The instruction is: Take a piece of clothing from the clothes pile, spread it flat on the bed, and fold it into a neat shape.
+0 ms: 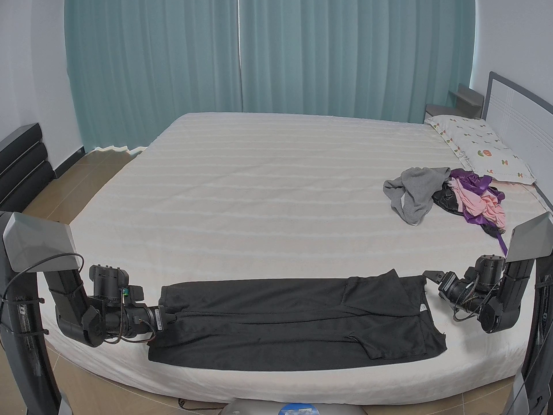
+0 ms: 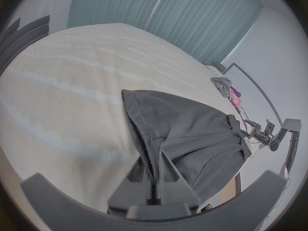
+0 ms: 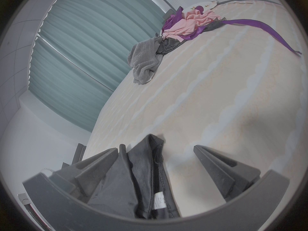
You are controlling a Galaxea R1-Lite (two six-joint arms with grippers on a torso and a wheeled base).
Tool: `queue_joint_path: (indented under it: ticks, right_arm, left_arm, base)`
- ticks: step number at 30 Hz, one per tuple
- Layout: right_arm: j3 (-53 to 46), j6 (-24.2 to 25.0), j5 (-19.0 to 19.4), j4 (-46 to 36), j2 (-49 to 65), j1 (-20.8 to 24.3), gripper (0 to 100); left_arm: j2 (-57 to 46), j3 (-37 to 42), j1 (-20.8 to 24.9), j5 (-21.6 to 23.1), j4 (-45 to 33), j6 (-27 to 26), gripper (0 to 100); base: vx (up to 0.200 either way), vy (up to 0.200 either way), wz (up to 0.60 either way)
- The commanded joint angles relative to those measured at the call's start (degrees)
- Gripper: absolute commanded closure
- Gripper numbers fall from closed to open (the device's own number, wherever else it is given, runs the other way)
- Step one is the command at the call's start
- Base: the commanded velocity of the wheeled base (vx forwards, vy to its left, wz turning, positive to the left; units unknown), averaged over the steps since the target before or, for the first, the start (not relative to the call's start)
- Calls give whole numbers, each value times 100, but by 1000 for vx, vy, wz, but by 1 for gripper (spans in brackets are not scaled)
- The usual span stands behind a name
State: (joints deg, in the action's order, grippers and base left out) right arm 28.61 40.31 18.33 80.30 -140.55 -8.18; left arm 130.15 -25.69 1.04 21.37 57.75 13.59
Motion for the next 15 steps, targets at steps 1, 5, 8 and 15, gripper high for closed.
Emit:
queue_joint_path:
  ticks: [1,5,8,15]
  right_arm:
    - [4,-6,3,3,-8,1,0]
    - [13,3,3,3,-17,9,0]
    - [22,-6,12,3,-17,9,0]
    - [30,38,3,3,-17,9,0]
  left_arm:
    - [37,-7,2,-1,17,3,100]
    - [37,-42,2,-1,17,12,100]
    - [11,-174,19,-10,17,161,100]
    - [-139,-262,292,-159,26,776,100]
  base:
    - [0,0,0]
    - [0,0,0]
    - [0,0,0]
    - [0,0,0]
